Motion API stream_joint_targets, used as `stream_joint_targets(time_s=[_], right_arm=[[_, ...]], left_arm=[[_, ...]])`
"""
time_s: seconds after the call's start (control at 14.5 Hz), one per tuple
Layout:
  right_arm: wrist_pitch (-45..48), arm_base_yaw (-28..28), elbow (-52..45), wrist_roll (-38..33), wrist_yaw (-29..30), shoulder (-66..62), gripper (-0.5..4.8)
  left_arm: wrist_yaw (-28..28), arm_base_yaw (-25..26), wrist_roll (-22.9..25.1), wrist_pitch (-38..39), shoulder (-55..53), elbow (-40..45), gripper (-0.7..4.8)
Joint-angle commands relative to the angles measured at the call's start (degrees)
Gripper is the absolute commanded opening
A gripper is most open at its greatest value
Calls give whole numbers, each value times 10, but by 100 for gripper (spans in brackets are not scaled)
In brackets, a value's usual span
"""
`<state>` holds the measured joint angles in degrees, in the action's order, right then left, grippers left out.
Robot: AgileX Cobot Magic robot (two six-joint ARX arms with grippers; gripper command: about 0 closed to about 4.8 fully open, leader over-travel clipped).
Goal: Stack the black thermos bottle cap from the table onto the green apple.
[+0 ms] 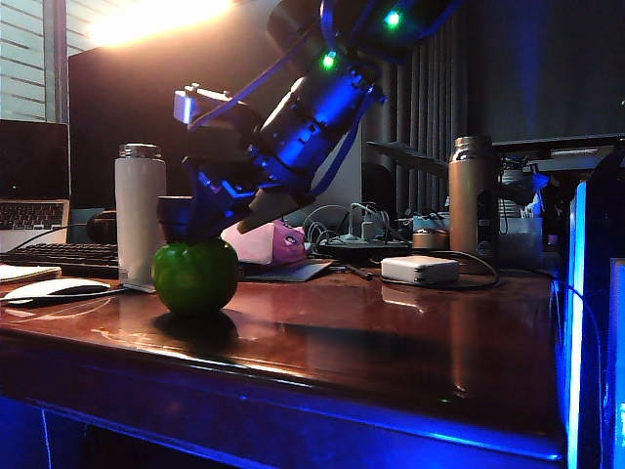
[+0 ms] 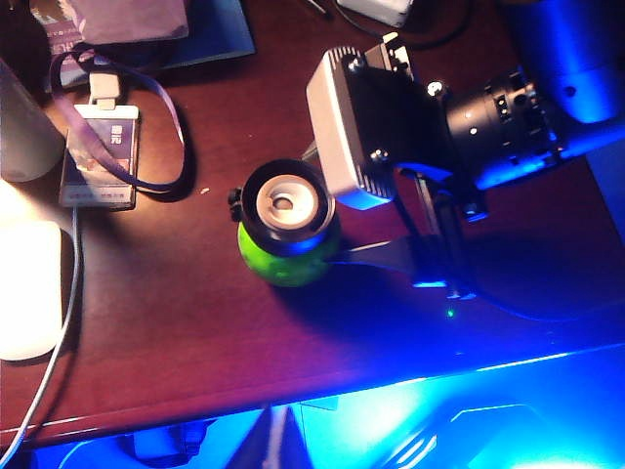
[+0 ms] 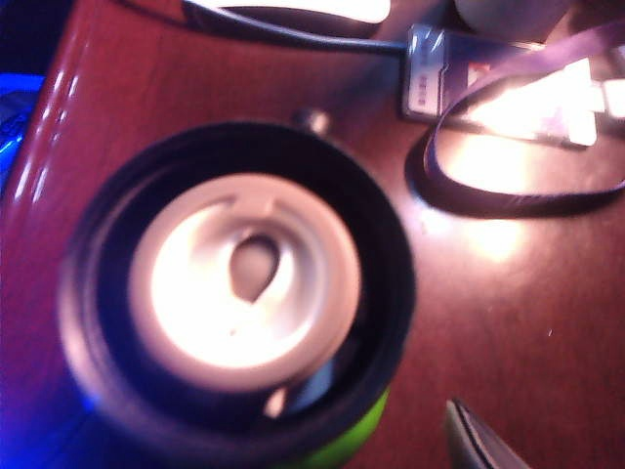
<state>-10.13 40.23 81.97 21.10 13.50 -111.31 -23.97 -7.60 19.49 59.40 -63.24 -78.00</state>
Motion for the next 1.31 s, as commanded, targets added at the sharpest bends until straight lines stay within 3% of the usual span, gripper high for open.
stream_joint_targets(time_s=[0.07, 0.62, 0.69, 0.76, 0.82, 0.89, 1.31], right_arm=[[-21, -6, 3, 4, 2, 19, 479], [-104, -28, 2, 17, -35, 103, 479], [-112, -31, 2, 17, -36, 114, 455], [-123, -32, 2, 17, -36, 125, 299], [-133, -37, 2, 17, -35, 137, 91], [-142, -40, 2, 16, -36, 148, 4], [-191, -62, 2, 10, -116, 271, -1]], left_arm=[[-3, 0, 0, -3, 2, -3, -3], [-3, 0, 0, -3, 2, -3, -3], [-3, 0, 0, -3, 2, -3, -3], [-3, 0, 0, -3, 2, -3, -3], [-3, 0, 0, -3, 2, -3, -3], [-3, 0, 1, -3, 2, -3, -3], [-3, 0, 0, -3, 2, -3, -3]])
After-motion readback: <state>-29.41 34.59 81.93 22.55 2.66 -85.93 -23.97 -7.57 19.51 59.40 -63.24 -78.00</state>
